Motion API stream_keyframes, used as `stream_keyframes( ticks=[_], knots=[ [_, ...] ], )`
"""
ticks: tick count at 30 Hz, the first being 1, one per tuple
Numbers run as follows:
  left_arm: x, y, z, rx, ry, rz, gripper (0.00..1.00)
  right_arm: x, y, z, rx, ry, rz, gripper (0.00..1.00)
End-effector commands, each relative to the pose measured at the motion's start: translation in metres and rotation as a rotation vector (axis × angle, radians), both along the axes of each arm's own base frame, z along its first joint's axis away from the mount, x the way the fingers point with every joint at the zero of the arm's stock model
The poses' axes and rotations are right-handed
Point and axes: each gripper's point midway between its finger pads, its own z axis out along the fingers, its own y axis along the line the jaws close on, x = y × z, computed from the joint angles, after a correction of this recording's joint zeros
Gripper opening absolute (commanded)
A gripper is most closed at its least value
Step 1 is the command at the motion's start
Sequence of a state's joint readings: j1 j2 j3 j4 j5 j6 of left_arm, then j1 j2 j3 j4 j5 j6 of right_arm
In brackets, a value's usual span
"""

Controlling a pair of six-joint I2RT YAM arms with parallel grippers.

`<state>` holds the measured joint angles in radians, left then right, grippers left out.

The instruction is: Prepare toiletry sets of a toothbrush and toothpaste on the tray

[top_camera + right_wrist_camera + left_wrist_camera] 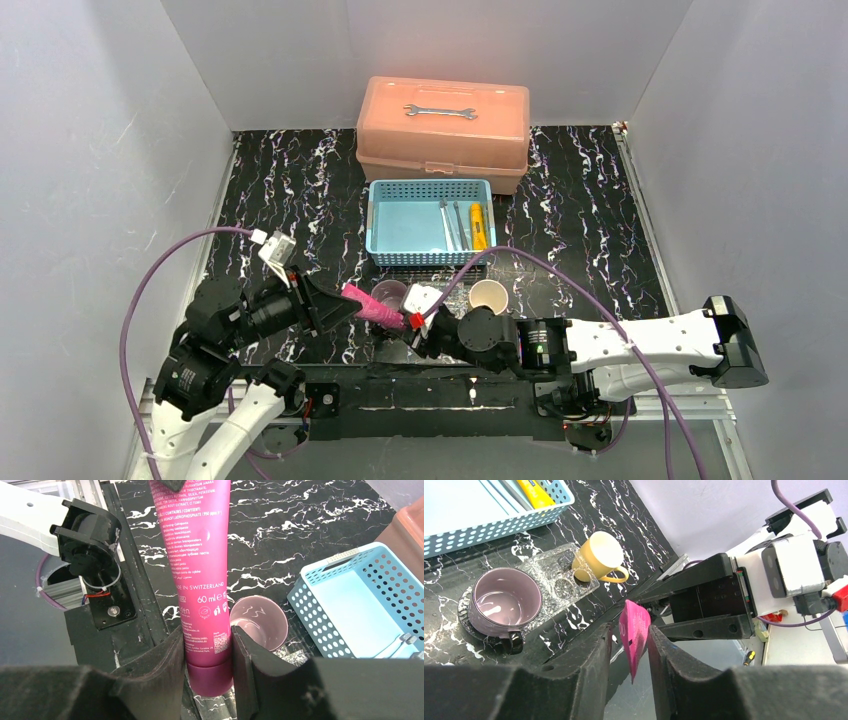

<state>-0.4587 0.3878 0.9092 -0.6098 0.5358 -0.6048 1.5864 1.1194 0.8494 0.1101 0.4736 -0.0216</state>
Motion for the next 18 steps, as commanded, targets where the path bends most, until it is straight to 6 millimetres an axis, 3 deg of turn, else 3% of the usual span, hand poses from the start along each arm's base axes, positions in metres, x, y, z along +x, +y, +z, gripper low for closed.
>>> stream_keyframes(
  ticks=[1, 4, 9, 14, 18],
  knots=[
    [0.0043, 0.0003, 0.0024, 0.013, -0.023, 0.006, 0.33, 0.0001, 0.0038, 0.0126, 0.077, 0.006, -0.021, 0.17],
    [0.0058, 0.0008, 0.0015, 0.018, -0.024, 0.012, 0.32, -0.0001, 0.0036, 0.0108, 0.074, 0.007, -0.021, 0.17],
    [0.0057, -0.0012, -0.0011, 0.021, -0.010, 0.000, 0.18, 0.0012, 0.0013, 0.0100, 0.079, 0.007, -0.034, 0.17],
    [0.0043, -0.0026, -0.0034, 0.020, -0.004, -0.013, 0.13, 0.0021, -0.0007, 0.0127, 0.089, 0.006, -0.040, 0.18],
    [0.0023, -0.0055, -0.0040, 0.015, 0.000, -0.038, 0.00, 0.0017, -0.0007, 0.0127, 0.089, 0.006, -0.039, 0.19]
  ],
)
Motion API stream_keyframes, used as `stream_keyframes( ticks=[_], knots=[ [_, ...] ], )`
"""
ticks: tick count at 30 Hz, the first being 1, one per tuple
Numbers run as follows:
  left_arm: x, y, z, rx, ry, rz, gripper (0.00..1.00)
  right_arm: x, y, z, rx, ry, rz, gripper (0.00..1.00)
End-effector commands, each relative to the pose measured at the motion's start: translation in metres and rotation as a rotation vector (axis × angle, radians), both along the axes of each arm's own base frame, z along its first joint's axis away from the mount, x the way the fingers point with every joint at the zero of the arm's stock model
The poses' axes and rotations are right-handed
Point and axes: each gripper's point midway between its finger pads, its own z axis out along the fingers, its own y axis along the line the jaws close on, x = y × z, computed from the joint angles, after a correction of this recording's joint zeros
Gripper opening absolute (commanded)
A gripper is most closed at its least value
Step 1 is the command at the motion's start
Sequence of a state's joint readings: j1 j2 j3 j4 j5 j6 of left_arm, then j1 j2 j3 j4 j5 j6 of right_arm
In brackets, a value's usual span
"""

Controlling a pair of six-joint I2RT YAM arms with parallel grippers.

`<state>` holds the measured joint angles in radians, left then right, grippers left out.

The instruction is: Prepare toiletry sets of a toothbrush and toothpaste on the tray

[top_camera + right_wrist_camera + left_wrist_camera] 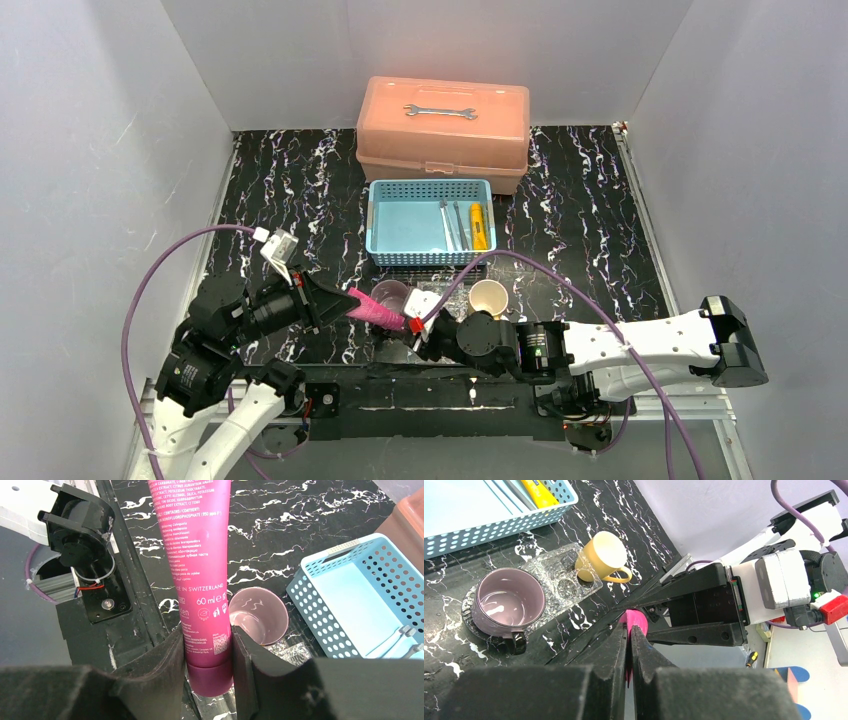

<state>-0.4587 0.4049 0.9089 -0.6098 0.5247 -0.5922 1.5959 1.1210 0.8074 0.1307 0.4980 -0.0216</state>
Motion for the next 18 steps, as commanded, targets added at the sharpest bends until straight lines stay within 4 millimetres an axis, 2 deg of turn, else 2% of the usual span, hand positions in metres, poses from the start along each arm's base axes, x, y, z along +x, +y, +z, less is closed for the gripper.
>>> stream_keyframes(
  ticks=[1, 10, 16, 18],
  knots=[
    [-0.004, -0.006, 0.000, -0.004, -0.003, -0.055, 0.00, 0.002, 0.003, 0.028, 0.112, 0.011, -0.026, 0.21],
    [-0.009, -0.007, 0.003, 0.027, -0.008, -0.100, 0.00, 0.003, -0.005, 0.034, 0.127, 0.029, -0.044, 0.44],
    [-0.008, -0.007, 0.007, 0.051, -0.022, -0.113, 0.00, 0.002, -0.009, 0.035, 0.083, 0.030, -0.039, 0.58],
    [-0.007, -0.007, 0.008, 0.070, -0.022, -0.123, 0.00, 0.002, -0.013, 0.036, 0.060, 0.028, -0.038, 0.66]
  ],
)
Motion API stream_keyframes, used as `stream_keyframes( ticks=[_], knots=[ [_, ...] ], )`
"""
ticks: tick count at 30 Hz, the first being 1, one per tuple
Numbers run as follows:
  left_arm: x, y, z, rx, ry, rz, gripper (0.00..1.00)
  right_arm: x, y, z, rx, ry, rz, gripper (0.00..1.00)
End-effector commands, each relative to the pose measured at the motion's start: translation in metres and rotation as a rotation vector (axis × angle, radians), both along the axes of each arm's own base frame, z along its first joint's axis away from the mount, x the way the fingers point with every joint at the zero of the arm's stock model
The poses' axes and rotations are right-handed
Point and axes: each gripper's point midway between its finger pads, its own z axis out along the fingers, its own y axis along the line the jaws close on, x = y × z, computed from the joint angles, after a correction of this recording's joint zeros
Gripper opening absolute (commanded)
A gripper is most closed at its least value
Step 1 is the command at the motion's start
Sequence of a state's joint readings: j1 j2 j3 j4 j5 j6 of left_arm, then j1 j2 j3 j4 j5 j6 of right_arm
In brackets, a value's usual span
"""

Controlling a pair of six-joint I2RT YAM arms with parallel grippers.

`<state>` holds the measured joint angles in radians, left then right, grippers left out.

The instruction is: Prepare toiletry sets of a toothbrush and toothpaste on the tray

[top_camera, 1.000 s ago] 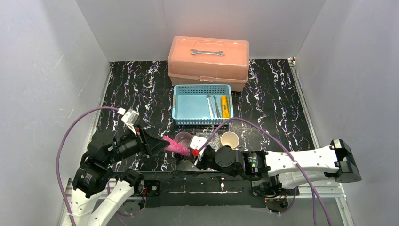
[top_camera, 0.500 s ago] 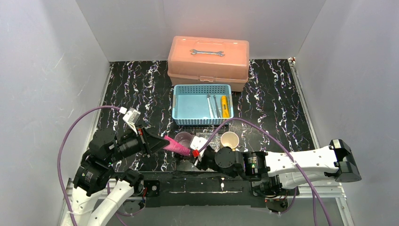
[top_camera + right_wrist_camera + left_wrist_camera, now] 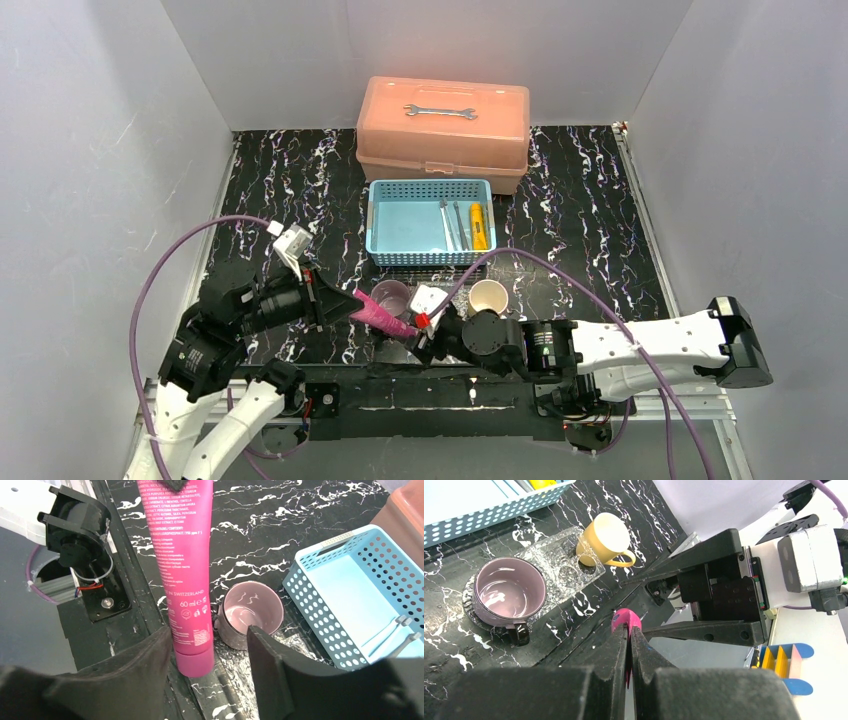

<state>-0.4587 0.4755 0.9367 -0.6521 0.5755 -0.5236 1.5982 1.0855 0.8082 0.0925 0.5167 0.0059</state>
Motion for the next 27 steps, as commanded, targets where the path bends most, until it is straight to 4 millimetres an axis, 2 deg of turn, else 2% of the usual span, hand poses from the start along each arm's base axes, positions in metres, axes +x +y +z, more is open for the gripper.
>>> stream_keyframes(
  ticks=[1, 5, 13, 16, 21, 27],
  knots=[
    [-0.007, -0.001, 0.016, 0.017, -0.047, -0.060, 0.00, 0.001, -0.006, 0.033, 0.047, 0.005, -0.018, 0.68],
    [-0.004, -0.003, 0.021, 0.031, -0.051, -0.071, 0.00, 0.006, -0.019, 0.043, 0.076, 0.010, -0.046, 0.70],
    [0.002, -0.005, 0.034, 0.043, -0.059, -0.074, 0.00, 0.037, -0.059, 0.043, -0.003, 0.001, -0.280, 0.74],
    [0.007, -0.006, 0.035, 0.054, -0.049, -0.069, 0.00, 0.045, -0.067, 0.043, -0.028, 0.013, -0.355, 0.75],
    [0.019, -0.011, 0.034, 0.088, -0.043, -0.058, 0.00, 0.065, -0.076, 0.032, -0.092, 0.036, -0.463, 0.75],
    [0.031, -0.025, 0.016, 0.216, -0.050, -0.063, 0.00, 0.111, -0.098, 0.010, -0.112, 0.181, -0.613, 0.73]
  ],
)
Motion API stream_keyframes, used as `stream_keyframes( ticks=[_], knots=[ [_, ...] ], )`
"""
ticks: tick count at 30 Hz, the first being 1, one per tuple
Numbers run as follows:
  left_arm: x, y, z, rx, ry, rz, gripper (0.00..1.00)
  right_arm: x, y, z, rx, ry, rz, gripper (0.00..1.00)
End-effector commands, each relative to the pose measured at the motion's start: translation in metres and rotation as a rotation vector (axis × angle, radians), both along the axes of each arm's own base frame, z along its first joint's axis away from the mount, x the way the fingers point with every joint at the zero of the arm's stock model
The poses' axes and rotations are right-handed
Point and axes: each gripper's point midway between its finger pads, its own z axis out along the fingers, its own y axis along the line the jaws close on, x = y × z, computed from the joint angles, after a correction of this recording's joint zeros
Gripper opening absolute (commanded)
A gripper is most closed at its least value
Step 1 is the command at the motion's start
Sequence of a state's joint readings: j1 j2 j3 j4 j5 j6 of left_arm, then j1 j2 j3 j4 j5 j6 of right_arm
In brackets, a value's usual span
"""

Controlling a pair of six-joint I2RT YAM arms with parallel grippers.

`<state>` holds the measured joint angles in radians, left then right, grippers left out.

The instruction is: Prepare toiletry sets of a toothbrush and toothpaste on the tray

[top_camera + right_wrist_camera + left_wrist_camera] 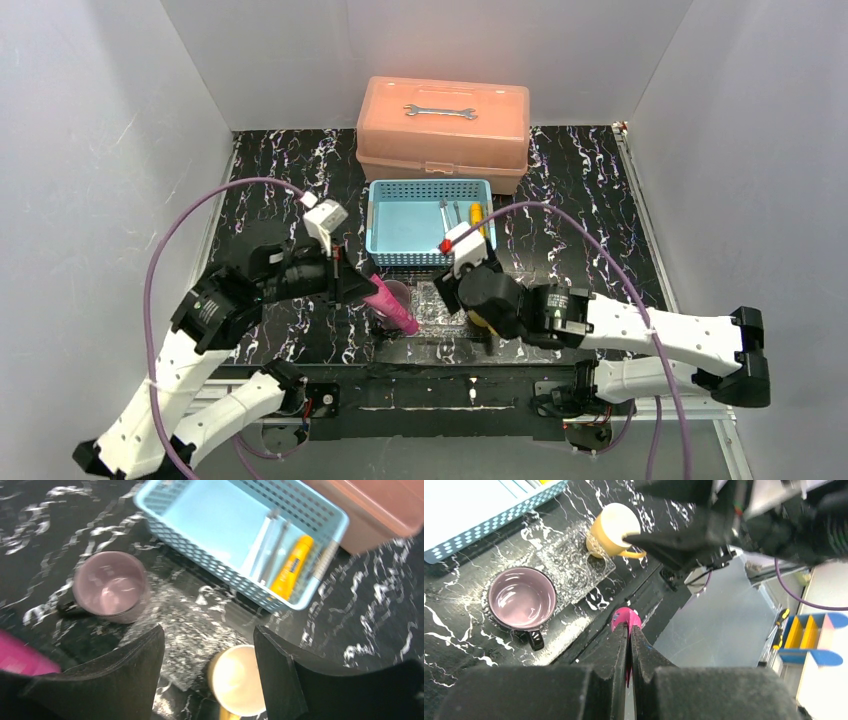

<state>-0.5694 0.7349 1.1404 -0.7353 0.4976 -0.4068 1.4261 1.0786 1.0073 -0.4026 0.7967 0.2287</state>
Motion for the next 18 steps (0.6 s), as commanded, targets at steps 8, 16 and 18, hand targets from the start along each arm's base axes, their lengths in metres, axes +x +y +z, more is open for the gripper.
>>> stream_keyframes(
  ticks=[8, 16, 18],
  knots=[
    [0.022, -0.040, -0.014, 0.290, -0.182, 0.032, 0.00, 0.050, -0.056, -0.009, 0.111, 0.118, -0.297, 0.74],
    [0.032, -0.074, -0.016, 0.413, -0.316, 0.056, 0.00, 0.053, -0.088, -0.020, 0.158, 0.109, -0.420, 0.73],
    [0.034, -0.082, -0.014, 0.422, -0.354, 0.062, 0.00, 0.052, -0.092, -0.022, 0.175, 0.112, -0.432, 0.73]
  ],
)
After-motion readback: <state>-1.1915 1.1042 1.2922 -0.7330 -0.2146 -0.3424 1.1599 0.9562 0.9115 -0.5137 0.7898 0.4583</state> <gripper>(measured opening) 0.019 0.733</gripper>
